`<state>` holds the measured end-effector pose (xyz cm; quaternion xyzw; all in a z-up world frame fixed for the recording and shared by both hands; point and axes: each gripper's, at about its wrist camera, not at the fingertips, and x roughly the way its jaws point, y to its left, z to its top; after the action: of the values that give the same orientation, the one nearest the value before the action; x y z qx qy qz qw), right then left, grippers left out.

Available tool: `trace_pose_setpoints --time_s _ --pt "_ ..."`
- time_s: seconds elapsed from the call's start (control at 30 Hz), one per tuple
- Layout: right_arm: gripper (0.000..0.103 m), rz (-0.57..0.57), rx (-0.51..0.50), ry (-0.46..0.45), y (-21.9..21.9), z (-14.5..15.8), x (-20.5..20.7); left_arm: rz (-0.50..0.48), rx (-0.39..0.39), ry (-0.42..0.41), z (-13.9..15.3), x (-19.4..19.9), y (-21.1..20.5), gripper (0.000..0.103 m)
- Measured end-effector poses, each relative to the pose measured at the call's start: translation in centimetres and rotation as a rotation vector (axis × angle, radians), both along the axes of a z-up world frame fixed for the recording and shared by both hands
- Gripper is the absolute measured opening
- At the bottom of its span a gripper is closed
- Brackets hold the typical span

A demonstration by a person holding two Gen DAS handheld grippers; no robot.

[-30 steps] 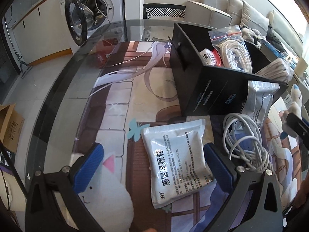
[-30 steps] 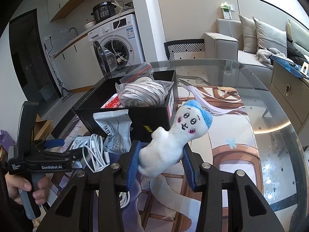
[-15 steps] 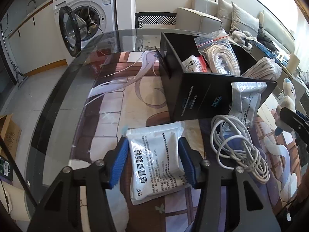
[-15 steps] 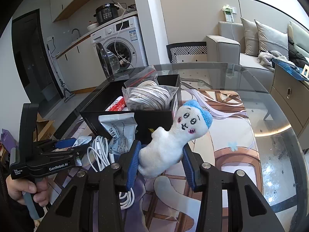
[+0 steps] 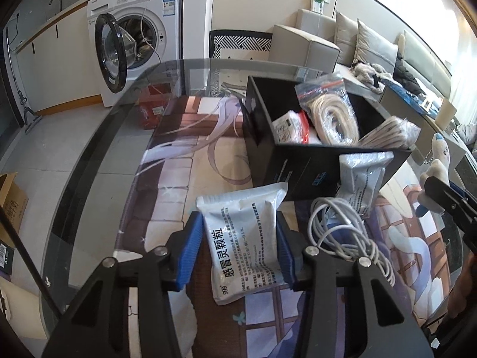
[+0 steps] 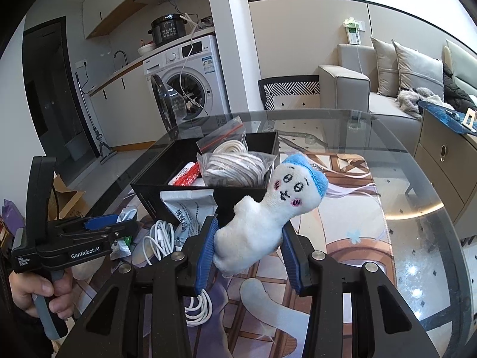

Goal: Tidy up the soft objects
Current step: 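Lift the packet over the box with the left tool while the right tool carries the doll there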

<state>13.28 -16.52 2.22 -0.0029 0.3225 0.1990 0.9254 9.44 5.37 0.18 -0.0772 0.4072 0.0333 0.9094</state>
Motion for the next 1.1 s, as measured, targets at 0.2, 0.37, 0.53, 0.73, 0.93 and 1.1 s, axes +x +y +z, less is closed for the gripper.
trace_pose_setpoints --time_s 0.2,0.37,0.53,0.73,0.93,1.1 --pt "0.042 0.004 0.002 -0.029 0.0 1.0 -0.6 -0.004 -0.006 -0.043 1.2 -0.4 0.0 0.045" --pt "0.042 0.009 0.004 -0.051 0.0 1.9 -1.1 -0.012 -0.013 -0.086 2.4 -1.1 -0.1 0.045" --pt "0.042 0.029 0.003 -0.077 0.3 2.6 -1.6 -0.041 -0.027 -0.144 3.6 -1.7 -0.5 0.045" --pt "0.042 0.052 0.014 -0.098 0.7 3.5 -2.2 -0.057 -0.049 -0.193 5.0 -2.0 -0.6 0.045" --pt "0.042 0.066 0.023 -0.108 1.5 4.5 -1.9 -0.079 -0.074 -0.223 6.0 -1.3 -0.8 0.046" --pt "0.042 0.073 0.039 -0.117 2.1 5.5 -1.3 -0.093 -0.084 -0.237 6.8 -0.4 -1.2 0.046"
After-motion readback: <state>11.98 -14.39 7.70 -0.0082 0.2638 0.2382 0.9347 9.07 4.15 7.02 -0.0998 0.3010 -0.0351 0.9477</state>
